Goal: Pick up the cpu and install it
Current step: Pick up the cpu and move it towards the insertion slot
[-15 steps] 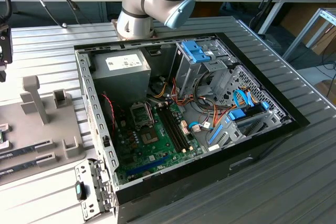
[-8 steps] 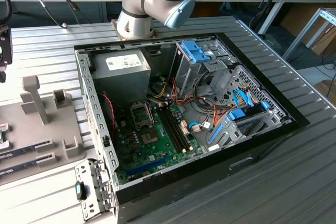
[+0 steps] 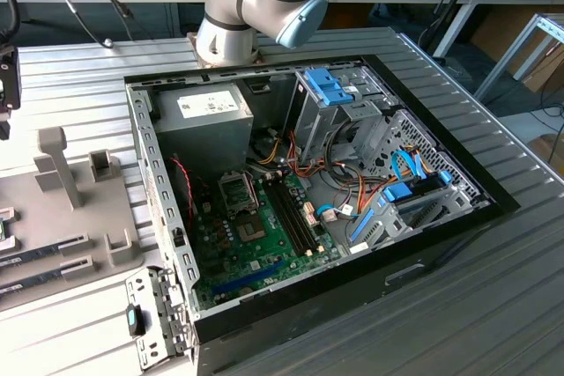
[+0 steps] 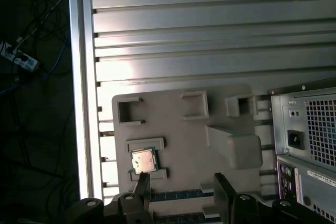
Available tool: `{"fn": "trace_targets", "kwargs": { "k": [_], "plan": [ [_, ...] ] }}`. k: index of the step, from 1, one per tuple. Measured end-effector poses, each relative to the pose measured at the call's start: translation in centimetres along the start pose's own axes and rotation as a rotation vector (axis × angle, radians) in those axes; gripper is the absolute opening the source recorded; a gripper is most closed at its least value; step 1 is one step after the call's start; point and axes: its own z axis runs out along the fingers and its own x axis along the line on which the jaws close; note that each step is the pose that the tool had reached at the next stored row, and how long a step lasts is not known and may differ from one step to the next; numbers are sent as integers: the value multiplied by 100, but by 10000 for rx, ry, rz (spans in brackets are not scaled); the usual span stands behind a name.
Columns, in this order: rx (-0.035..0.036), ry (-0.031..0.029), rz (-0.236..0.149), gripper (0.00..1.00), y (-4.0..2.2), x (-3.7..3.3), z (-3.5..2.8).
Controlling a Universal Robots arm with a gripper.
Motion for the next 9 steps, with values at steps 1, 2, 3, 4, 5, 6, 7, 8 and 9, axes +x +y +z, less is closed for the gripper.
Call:
{"fn": "trace_targets", "kwargs": {
  "k": [1, 2, 3, 4, 5, 6, 7, 8, 9],
  "plan": [
    [0, 0, 0, 60, 0, 1, 3],
    [0, 0, 0, 60, 0, 2, 5],
    [0, 0, 0, 60, 0, 2, 7],
    [-1, -1, 0, 60, -1, 3, 13],
    [-1, -2, 0, 60, -1, 4, 19],
    [0, 0, 0, 60, -1, 8, 23],
    [0, 0, 1, 60, -2, 13, 28],
    [-1, -1, 0, 60, -3, 25, 39],
    [-1, -1, 0, 60, -4, 28, 43]
  ]
}}
